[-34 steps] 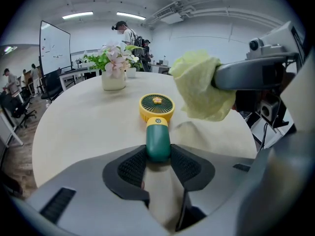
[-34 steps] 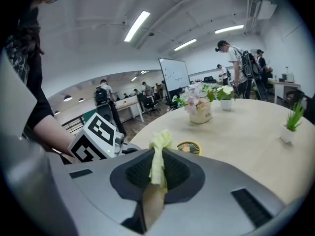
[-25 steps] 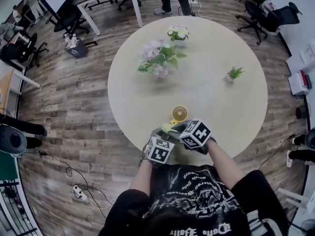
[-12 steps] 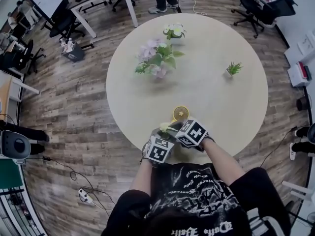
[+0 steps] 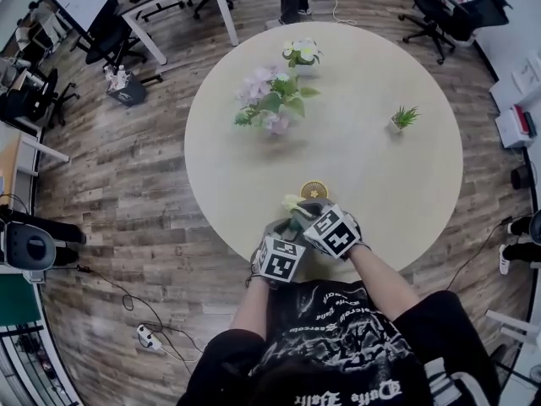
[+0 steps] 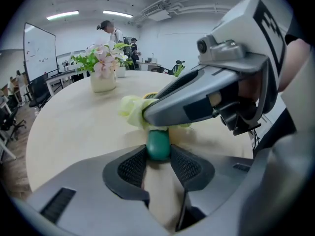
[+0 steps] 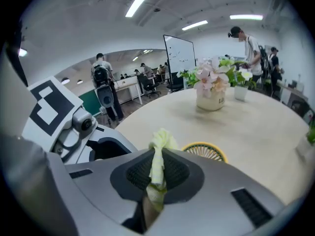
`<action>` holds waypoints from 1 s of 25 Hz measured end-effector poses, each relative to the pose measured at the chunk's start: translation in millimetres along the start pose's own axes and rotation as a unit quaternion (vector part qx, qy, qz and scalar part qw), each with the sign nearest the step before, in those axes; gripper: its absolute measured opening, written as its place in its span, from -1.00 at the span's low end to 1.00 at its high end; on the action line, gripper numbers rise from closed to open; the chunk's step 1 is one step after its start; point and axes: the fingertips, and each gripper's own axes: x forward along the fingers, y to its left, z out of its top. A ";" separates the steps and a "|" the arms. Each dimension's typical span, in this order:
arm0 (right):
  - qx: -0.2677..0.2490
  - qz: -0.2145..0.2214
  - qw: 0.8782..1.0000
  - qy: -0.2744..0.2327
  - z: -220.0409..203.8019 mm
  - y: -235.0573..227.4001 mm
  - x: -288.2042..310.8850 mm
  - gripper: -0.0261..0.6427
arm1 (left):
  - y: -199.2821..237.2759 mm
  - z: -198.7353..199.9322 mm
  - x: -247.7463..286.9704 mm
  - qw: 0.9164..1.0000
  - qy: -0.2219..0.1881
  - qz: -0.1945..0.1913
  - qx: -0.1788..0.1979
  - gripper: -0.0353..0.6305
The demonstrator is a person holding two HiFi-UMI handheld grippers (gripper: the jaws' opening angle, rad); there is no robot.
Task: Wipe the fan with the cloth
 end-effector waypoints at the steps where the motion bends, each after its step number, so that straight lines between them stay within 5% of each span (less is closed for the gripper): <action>1: -0.012 -0.018 1.000 -0.004 0.1 -2.8 -2.9 -0.81 | 0.1 -0.1 -0.3 1.000 -0.001 0.001 -0.005 -0.37; 9: 0.053 -0.021 0.998 -0.021 -10.4 -17.9 -16.7 -0.81 | 1.1 1.4 0.8 1.000 0.000 -0.003 -0.001 -0.37; 20: 0.148 0.143 0.977 0.051 -35.2 27.2 -9.3 -0.81 | 1.5 1.4 -0.2 1.000 0.003 -0.013 0.004 -0.37; 22: 0.127 0.130 0.982 0.054 -33.1 22.7 -10.2 -0.81 | 1.3 1.1 1.2 1.000 0.004 -0.014 0.005 -0.37; 25: 0.090 0.054 0.994 0.022 -21.4 0.1 -15.1 -0.81 | 0.8 0.7 1.2 1.000 0.007 -0.015 0.013 -0.37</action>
